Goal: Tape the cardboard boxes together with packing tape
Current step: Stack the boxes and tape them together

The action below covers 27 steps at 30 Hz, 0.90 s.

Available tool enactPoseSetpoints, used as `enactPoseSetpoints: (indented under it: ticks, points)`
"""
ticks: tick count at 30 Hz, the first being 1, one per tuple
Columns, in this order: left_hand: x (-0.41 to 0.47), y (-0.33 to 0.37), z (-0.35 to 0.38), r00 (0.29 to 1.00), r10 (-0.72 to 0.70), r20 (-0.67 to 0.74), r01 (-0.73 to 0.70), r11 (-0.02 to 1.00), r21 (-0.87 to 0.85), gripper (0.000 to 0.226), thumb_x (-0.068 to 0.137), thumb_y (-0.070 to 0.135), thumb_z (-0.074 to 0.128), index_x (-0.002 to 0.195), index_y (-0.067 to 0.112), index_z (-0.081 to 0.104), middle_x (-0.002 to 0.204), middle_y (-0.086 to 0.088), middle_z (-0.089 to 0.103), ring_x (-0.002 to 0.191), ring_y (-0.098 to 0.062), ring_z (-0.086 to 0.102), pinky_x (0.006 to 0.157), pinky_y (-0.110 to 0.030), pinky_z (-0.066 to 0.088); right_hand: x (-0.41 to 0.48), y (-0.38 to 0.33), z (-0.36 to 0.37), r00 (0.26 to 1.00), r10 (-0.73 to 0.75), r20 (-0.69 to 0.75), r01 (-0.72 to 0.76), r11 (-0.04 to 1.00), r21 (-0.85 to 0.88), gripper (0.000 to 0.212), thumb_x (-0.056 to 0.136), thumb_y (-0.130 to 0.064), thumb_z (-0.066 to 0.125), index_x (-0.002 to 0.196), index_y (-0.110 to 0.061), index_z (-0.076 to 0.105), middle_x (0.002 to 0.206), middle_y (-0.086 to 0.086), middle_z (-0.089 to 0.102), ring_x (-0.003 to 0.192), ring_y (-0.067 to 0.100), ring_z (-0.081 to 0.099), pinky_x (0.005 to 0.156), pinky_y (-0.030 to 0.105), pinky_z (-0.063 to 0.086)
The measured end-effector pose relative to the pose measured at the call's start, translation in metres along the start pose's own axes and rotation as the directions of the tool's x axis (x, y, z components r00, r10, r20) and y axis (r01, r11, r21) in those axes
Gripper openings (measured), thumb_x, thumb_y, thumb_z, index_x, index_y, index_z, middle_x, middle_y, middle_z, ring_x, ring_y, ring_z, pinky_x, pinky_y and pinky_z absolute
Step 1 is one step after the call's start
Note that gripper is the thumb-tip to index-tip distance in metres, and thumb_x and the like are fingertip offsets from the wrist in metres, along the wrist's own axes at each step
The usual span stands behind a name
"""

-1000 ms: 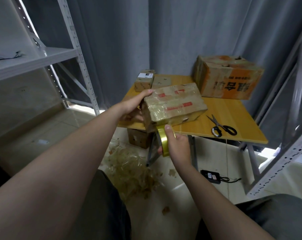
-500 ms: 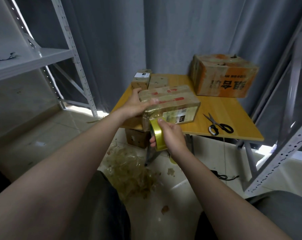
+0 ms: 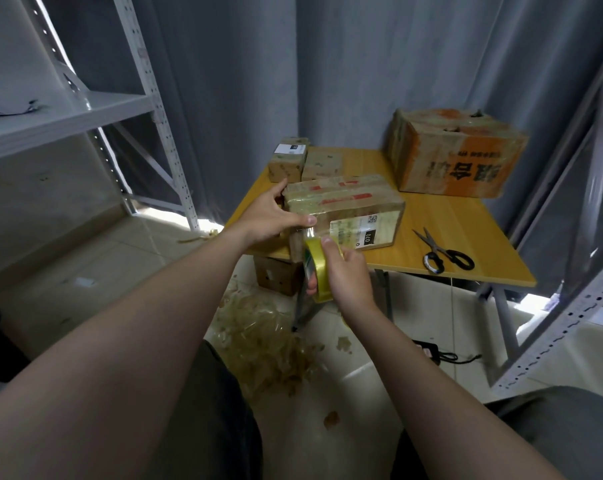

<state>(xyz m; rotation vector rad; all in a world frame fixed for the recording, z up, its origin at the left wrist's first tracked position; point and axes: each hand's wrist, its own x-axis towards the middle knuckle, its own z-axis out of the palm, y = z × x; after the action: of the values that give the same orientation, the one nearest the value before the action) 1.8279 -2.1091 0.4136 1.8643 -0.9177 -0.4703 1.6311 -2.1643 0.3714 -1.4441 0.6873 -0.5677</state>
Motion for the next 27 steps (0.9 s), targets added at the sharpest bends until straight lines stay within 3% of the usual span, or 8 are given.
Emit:
enactPoseSetpoints:
  ticks: [6, 11, 13, 15, 18, 20, 23, 27]
  points:
    - [0.005, -0.002, 0.001, 1.000, -0.008, 0.007, 0.008, 1.000, -0.003, 0.125, 0.069, 0.044, 0.094, 0.166, 0.018, 0.020, 0.130, 0.014, 0.059, 0.113, -0.008, 0.061, 0.064, -0.005, 0.050, -0.003, 0.022, -0.001, 0.998, 0.067, 0.017, -0.067, 0.997, -0.030, 0.058, 0.107, -0.051, 0.044, 0.091, -0.003, 0.072, 0.058, 0.012, 0.071, 0.051, 0.021, 0.071, 0.047, 0.016, 0.050]
    - [0.004, 0.000, -0.003, 0.997, -0.012, 0.076, 0.005, 0.996, 0.084, 0.118, 0.078, 0.071, 0.074, 0.167, 0.028, 0.009, 0.164, 0.005, 0.038, 0.140, -0.006, 0.040, 0.087, -0.005, 0.036, -0.013, 0.043, 0.001, 0.999, 0.026, 0.031, -0.025, 0.999, -0.027, 0.038, 0.106, -0.051, 0.045, 0.098, -0.021, 0.065, 0.067, 0.000, 0.076, 0.059, 0.003, 0.071, 0.045, 0.008, 0.043]
    - [0.003, 0.000, -0.007, 0.995, -0.037, 0.095, 0.024, 0.991, 0.134, 0.111, 0.079, 0.088, 0.054, 0.166, 0.038, 0.006, 0.170, 0.004, 0.026, 0.152, -0.017, 0.030, 0.107, -0.019, 0.034, -0.017, 0.053, 0.000, 0.997, -0.026, 0.077, 0.024, 0.999, 0.024, 0.043, 0.099, -0.054, 0.049, 0.104, -0.015, 0.067, 0.075, 0.005, 0.078, 0.069, 0.011, 0.074, 0.054, 0.012, 0.050]
    - [0.001, 0.003, -0.009, 0.988, -0.067, 0.140, 0.042, 0.984, 0.174, 0.120, 0.069, 0.095, 0.052, 0.165, 0.041, 0.002, 0.171, 0.006, 0.024, 0.151, -0.018, 0.033, 0.109, -0.021, 0.039, -0.018, 0.058, -0.001, 0.992, -0.065, 0.109, 0.058, 0.996, 0.060, 0.049, 0.095, -0.053, 0.049, 0.108, -0.009, 0.066, 0.078, 0.010, 0.078, 0.075, 0.021, 0.075, 0.062, 0.020, 0.056]
    - [0.001, 0.001, -0.011, 0.979, -0.068, 0.193, 0.034, 0.985, 0.172, 0.138, 0.063, 0.074, 0.081, 0.165, 0.036, -0.005, 0.155, 0.012, 0.045, 0.111, 0.014, 0.055, 0.073, 0.002, 0.040, -0.018, 0.058, 0.000, 0.988, -0.098, 0.117, 0.089, 0.993, 0.083, 0.047, 0.096, -0.050, 0.048, 0.105, -0.007, 0.066, 0.073, 0.010, 0.076, 0.070, 0.018, 0.074, 0.061, 0.020, 0.055]
    - [0.001, -0.005, -0.008, 0.986, -0.046, 0.163, 0.026, 0.992, 0.124, 0.135, 0.066, 0.055, 0.090, 0.166, 0.030, 0.002, 0.132, 0.024, 0.055, 0.091, 0.024, 0.060, 0.070, 0.005, 0.040, -0.020, 0.057, 0.001, 0.988, -0.128, 0.082, 0.122, 0.990, 0.072, 0.042, 0.096, -0.048, 0.047, 0.098, -0.010, 0.067, 0.068, 0.004, 0.075, 0.063, 0.009, 0.072, 0.057, 0.015, 0.052]
    - [0.000, -0.008, -0.006, 0.992, -0.067, 0.106, 0.058, 0.994, 0.088, 0.122, 0.075, 0.034, 0.093, 0.166, 0.024, 0.013, 0.098, 0.044, 0.062, 0.088, 0.022, 0.065, 0.070, 0.006, 0.040, -0.022, 0.060, 0.003, 0.983, -0.179, 0.026, 0.179, 0.984, 0.001, 0.039, 0.100, -0.047, 0.046, 0.088, -0.016, 0.067, 0.064, -0.004, 0.073, 0.060, 0.005, 0.070, 0.056, 0.016, 0.052]
    - [-0.002, -0.004, -0.008, 0.995, -0.049, 0.087, 0.039, 0.992, 0.117, 0.119, 0.071, 0.039, 0.094, 0.165, 0.024, 0.022, 0.105, 0.036, 0.057, 0.082, 0.035, 0.053, 0.068, 0.008, 0.036, -0.019, 0.072, 0.004, 1.000, 0.008, 0.029, -0.003, 0.983, -0.182, 0.048, 0.106, -0.049, 0.047, 0.082, -0.014, 0.069, 0.060, -0.003, 0.072, 0.056, 0.004, 0.067, 0.057, 0.024, 0.051]
